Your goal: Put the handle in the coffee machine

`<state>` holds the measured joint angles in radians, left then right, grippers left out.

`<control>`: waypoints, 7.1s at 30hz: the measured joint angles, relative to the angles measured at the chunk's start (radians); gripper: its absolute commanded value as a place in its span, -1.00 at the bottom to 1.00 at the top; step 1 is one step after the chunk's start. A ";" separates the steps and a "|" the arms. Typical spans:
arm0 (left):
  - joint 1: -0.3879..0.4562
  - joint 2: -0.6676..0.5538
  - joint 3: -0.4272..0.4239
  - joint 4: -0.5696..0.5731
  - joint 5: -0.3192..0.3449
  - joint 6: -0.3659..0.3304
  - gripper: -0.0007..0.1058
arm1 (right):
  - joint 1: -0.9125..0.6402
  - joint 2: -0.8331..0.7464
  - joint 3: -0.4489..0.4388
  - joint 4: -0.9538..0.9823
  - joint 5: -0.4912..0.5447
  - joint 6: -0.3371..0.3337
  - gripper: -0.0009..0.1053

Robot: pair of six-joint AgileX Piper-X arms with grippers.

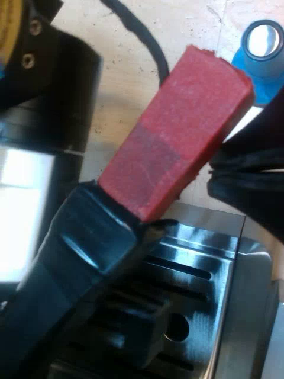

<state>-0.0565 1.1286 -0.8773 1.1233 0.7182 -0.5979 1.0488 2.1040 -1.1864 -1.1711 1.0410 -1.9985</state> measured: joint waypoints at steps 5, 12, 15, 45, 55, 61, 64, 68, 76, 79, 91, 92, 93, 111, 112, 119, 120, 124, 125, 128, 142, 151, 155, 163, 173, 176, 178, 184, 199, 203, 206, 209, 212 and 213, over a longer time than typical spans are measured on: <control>0.000 0.000 0.000 0.000 0.000 0.000 -0.98 | 0.043 -0.006 0.000 0.076 -0.068 0.006 -0.61; -0.001 0.000 0.000 0.004 0.008 0.000 -0.98 | 0.066 -0.124 0.082 0.254 -0.109 0.135 -0.61; -0.001 0.000 0.000 0.004 0.010 0.000 -0.98 | 0.062 -0.185 0.129 0.298 -0.109 0.143 -0.61; -0.030 0.000 0.000 0.010 0.013 -0.077 -0.98 | 0.201 -0.828 0.447 0.907 -0.339 0.372 -0.60; -0.230 0.000 0.008 -0.098 -0.103 -0.270 -0.98 | 0.201 -1.072 0.449 1.132 -0.503 0.411 0.03; -0.357 0.000 0.016 -0.178 -0.155 -0.349 -0.98 | 0.201 -1.167 0.449 1.241 -0.521 0.413 0.03; -0.394 0.006 0.016 -0.211 -0.166 -0.354 -0.98 | 0.201 -1.201 0.449 1.282 -0.521 0.413 0.03; -0.409 0.007 0.019 -0.233 -0.182 -0.402 -0.98 | 0.201 -1.204 0.449 1.286 -0.521 0.413 0.03; -0.409 0.007 0.031 -0.265 -0.191 -0.525 -0.98 | 0.201 -1.204 0.449 1.286 -0.549 0.413 0.03; -0.401 0.007 0.031 -0.263 -0.197 -0.531 -0.98 | 0.201 -1.204 0.449 1.286 -0.551 0.413 0.03; -0.186 -0.169 0.006 -0.302 -0.173 -0.547 -0.98 | 0.201 -1.204 0.443 1.316 -0.576 0.515 0.03; -0.175 -0.182 0.006 -0.302 -0.175 -0.551 -0.98 | 0.201 -1.204 0.436 1.338 -0.581 0.517 0.03; -0.156 -0.209 0.007 -0.301 -0.178 -0.561 -0.98 | 0.201 -1.204 0.424 1.380 -0.594 0.518 0.03; 0.057 -0.532 0.005 -0.297 -0.226 -0.647 -0.10 | 0.165 -1.205 0.224 1.821 -0.712 0.466 0.03; 0.059 -0.543 0.005 -0.295 -0.231 -0.647 -0.08 | 0.156 -1.205 0.218 1.828 -0.712 0.466 0.03; 0.066 -0.571 -0.032 -0.200 -0.233 -0.647 -0.02 | -0.002 -1.203 0.114 1.888 -0.753 0.424 0.03; 0.066 -0.571 -0.034 -0.199 -0.233 -0.647 -0.02 | -0.039 -1.206 0.089 1.923 -0.756 0.414 0.03; 0.066 -0.571 -0.108 -0.181 -0.241 -0.690 -0.01 | -0.115 -1.208 0.017 2.030 -0.760 0.377 0.03; 0.066 -0.571 -0.121 -0.181 -0.241 -0.693 -0.01 | -0.128 -1.208 0.010 2.040 -0.760 0.366 0.03; 0.066 -0.571 -0.158 -0.168 -0.241 -0.725 0.23 | -0.185 -1.210 -0.033 2.094 -0.762 0.331 0.03; 0.066 -0.574 -0.201 -0.135 -0.279 -0.810 0.42 | -0.695 -1.223 -0.152 2.188 -0.913 0.309 0.03; 0.066 -0.574 -0.205 -0.137 -0.282 -0.845 0.42 | -1.000 -1.229 -0.136 2.221 -1.072 0.309 0.03; 0.066 -0.574 -0.205 -0.137 -0.304 -0.845 0.42 | -1.111 -1.259 -0.095 2.212 -1.095 0.301 0.03; 0.252 -0.603 -0.205 -0.137 -0.342 -0.895 0.41 | -1.115 -1.470 0.039 2.207 -1.103 0.247 0.03; 0.294 -0.792 -0.201 -0.138 -0.281 -0.945 0.41 | -1.115 -1.772 0.191 2.209 -1.099 0.189 0.03; 0.294 -0.853 -0.185 -0.138 -0.278 -0.973 0.41 | -1.115 -1.856 0.234 2.209 -1.099 0.189 0.03; 0.270 -0.876 -0.176 -0.107 -0.288 -0.978 0.41 | -1.115 -1.913 0.263 2.209 -1.099 0.189 0.03; 0.206 -0.885 -0.174 -0.017 -0.327 -0.980 0.41 | -1.115 -2.084 0.312 2.213 -1.097 0.189 0.03; 0.145 -1.097 -0.138 0.166 -0.325 -0.889 0.41 | -1.115 -2.112 0.292 2.274 -0.998 0.227 0.03; 0.145 -1.145 -0.093 0.247 -0.324 -0.884 0.41 | -1.115 -2.112 0.292 2.274 -0.998 0.230 0.03; 0.145 -1.146 -0.054 0.323 -0.324 -0.884 0.41 | -1.115 -2.112 0.292 2.278 -0.998 0.230 0.03; 0.145 -1.146 -0.041 0.382 -0.324 -0.877 0.41 | -1.115 -2.112 0.292 2.286 -0.998 0.230 0.03; 0.142 -1.146 -0.022 0.416 -0.296 -0.875 0.41 | -1.115 -2.112 0.292 2.291 -0.998 0.230 0.03; 0.140 -1.146 -0.012 0.419 -0.290 -0.875 0.41 | -1.115 -2.112 0.292 2.292 -0.998 0.228 0.03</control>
<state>0.0836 -0.0170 -0.8895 1.5420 0.4281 -1.4731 -0.0658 -0.0081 -0.8949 1.1213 0.0430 -1.7705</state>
